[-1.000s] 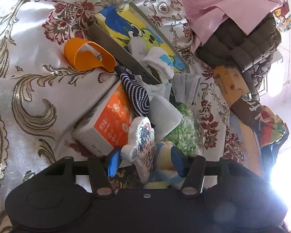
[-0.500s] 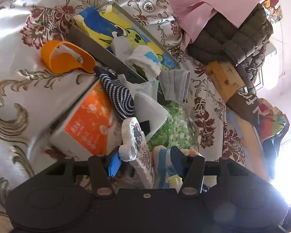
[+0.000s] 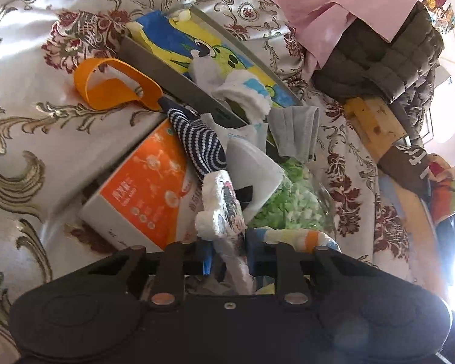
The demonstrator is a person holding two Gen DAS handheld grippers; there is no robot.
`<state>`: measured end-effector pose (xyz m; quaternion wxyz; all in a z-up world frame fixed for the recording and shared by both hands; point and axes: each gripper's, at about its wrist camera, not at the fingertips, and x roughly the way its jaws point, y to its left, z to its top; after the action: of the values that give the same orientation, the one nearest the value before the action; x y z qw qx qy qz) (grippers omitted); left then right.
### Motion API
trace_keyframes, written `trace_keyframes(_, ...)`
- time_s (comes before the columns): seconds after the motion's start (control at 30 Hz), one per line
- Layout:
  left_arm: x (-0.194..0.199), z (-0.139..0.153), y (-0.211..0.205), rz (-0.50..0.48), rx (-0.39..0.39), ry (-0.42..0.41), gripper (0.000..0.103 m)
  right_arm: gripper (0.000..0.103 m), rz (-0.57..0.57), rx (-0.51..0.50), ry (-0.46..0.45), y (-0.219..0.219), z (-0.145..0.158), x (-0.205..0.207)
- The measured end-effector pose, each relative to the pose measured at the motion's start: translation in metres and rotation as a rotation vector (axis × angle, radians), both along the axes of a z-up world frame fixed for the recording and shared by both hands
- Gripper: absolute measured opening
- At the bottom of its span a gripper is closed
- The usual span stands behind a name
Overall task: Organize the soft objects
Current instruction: 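Close the left gripper on the white printed sock while the right gripper grasps the striped towel, then carry the white sock with the left gripper while the right gripper carries the towel over the tray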
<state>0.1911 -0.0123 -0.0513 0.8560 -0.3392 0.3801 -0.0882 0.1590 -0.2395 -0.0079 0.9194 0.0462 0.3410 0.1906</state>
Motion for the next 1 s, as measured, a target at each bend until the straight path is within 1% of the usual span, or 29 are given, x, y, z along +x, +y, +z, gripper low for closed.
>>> trace_keyframes(0.03, -0.001, 0.001, 0.0, 0.001, 0.008, -0.003, 0.023, 0.05, 0.013, -0.006, 0.003, 0.002, -0.001, 0.0)
trace_keyframes(0.07, -0.002, 0.002, -0.001, 0.001, 0.018, -0.006, 0.023, 0.055, 0.021, -0.011, 0.005, 0.004, -0.001, -0.001)
trace_keyframes(0.1, -0.003, 0.003, -0.003, -0.002, 0.03, -0.01, 0.023, 0.058, 0.03, -0.015, 0.008, 0.006, -0.002, -0.001)
trace_keyframes(0.17, -0.005, 0.007, -0.006, -0.01, 0.056, -0.022, 0.022, 0.061, 0.047, -0.023, 0.016, 0.009, -0.003, -0.001)
trace_keyframes(0.23, -0.008, 0.01, -0.009, -0.017, 0.077, -0.034, 0.022, 0.061, 0.058, -0.036, 0.024, 0.012, -0.005, -0.002)
trace_keyframes(0.27, -0.01, 0.011, -0.01, -0.017, 0.082, -0.038, 0.021, 0.06, 0.062, -0.045, 0.021, 0.014, -0.006, -0.002)
trace_keyframes(0.33, -0.014, 0.012, -0.011, -0.013, 0.084, -0.045, 0.02, 0.047, 0.072, -0.056, 0.016, 0.016, -0.006, -0.004)
trace_keyframes(0.37, -0.015, 0.012, -0.012, -0.011, 0.083, -0.046, 0.019, 0.037, 0.081, -0.053, 0.015, 0.017, -0.006, -0.005)
trace_keyframes(0.4, -0.017, 0.013, -0.013, -0.009, 0.083, -0.048, 0.018, 0.032, 0.089, -0.048, 0.013, 0.017, -0.005, -0.006)
trace_keyframes(0.5, -0.023, 0.017, -0.015, -0.004, 0.096, -0.065, 0.015, 0.025, 0.093, -0.068, -0.019, 0.019, -0.002, -0.011)
trace_keyframes(0.73, -0.038, 0.037, -0.022, -0.018, 0.232, -0.158, 0.013, 0.022, 0.093, -0.131, -0.111, 0.024, 0.006, -0.021)
trace_keyframes(0.87, -0.042, 0.042, -0.02, -0.001, 0.251, -0.174, 0.013, 0.022, 0.087, -0.156, -0.196, 0.027, 0.013, -0.03)
trace_keyframes(1.0, -0.046, 0.051, -0.022, 0.004, 0.259, -0.218, 0.013, 0.022, 0.075, -0.143, -0.293, 0.025, 0.023, -0.039)
